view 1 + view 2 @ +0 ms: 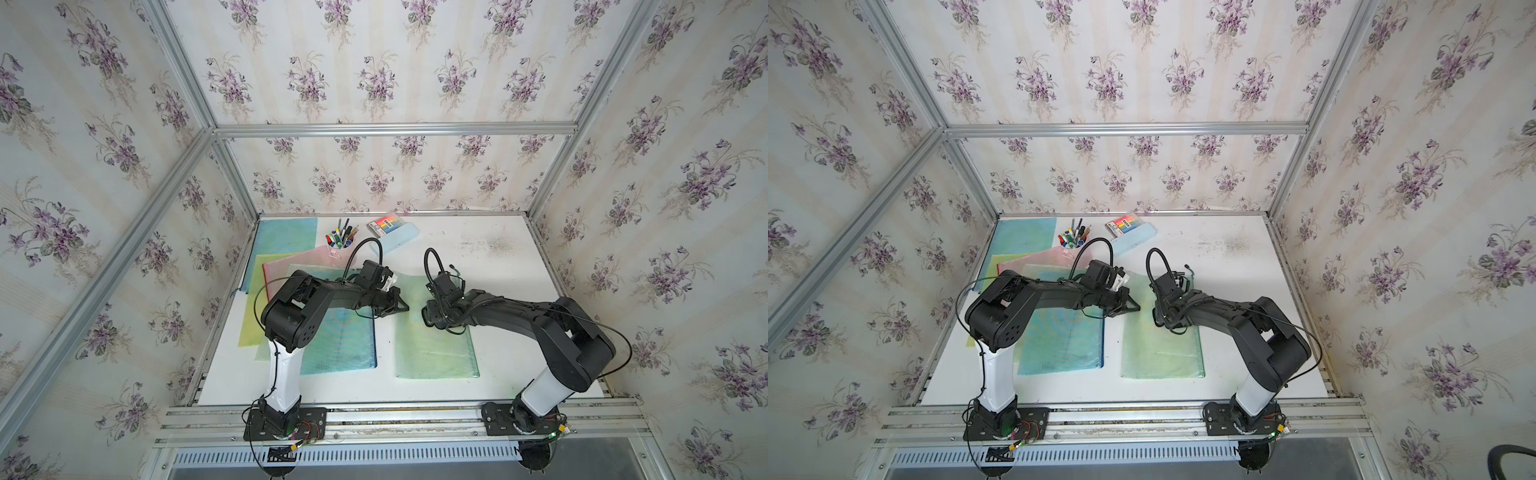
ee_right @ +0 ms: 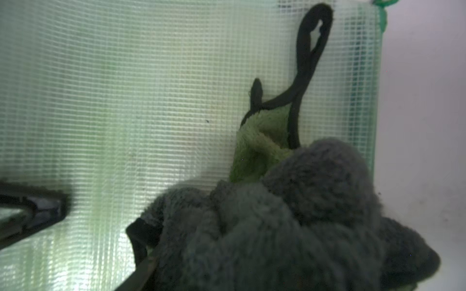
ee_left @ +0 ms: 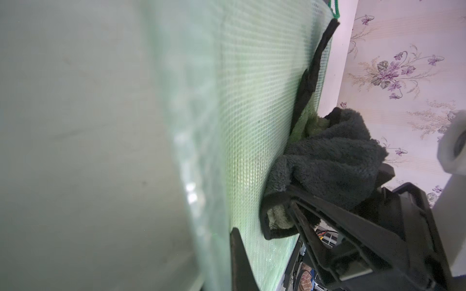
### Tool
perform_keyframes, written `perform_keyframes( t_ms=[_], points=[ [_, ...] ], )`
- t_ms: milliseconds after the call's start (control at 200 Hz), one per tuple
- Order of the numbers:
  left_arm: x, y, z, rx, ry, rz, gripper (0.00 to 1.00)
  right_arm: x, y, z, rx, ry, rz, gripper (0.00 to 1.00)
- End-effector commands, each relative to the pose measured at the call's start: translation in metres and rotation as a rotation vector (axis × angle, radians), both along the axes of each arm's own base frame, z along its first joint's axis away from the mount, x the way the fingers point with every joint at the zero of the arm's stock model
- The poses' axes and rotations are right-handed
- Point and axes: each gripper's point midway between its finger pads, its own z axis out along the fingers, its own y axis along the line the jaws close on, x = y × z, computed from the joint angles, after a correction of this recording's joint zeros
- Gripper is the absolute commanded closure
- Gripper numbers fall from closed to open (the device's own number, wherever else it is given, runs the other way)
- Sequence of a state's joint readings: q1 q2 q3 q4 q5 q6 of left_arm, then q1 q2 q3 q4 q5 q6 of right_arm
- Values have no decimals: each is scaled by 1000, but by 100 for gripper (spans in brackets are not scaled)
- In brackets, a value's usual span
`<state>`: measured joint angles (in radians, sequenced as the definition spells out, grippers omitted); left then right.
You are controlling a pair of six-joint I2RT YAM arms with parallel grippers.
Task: Wipe the document bag
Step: Wipe the dirt from the document bag.
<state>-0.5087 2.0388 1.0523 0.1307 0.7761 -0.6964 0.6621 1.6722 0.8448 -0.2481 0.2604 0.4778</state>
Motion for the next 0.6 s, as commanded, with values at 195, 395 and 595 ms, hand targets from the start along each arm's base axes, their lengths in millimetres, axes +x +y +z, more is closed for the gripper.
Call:
perform_keyframes(
  t_ms=[195, 395, 595],
  points=[
    [-4, 18, -10, 90, 11, 24, 100, -21, -68, -6, -323, 59, -134, 72],
    [-5, 17, -11, 80, 26, -1, 100, -22, -107, 10, -409, 59, -239, 72],
    [-10, 13, -18, 83, 39, -11, 100, 3, -31, 66, -113, -104, -131, 73]
  ],
)
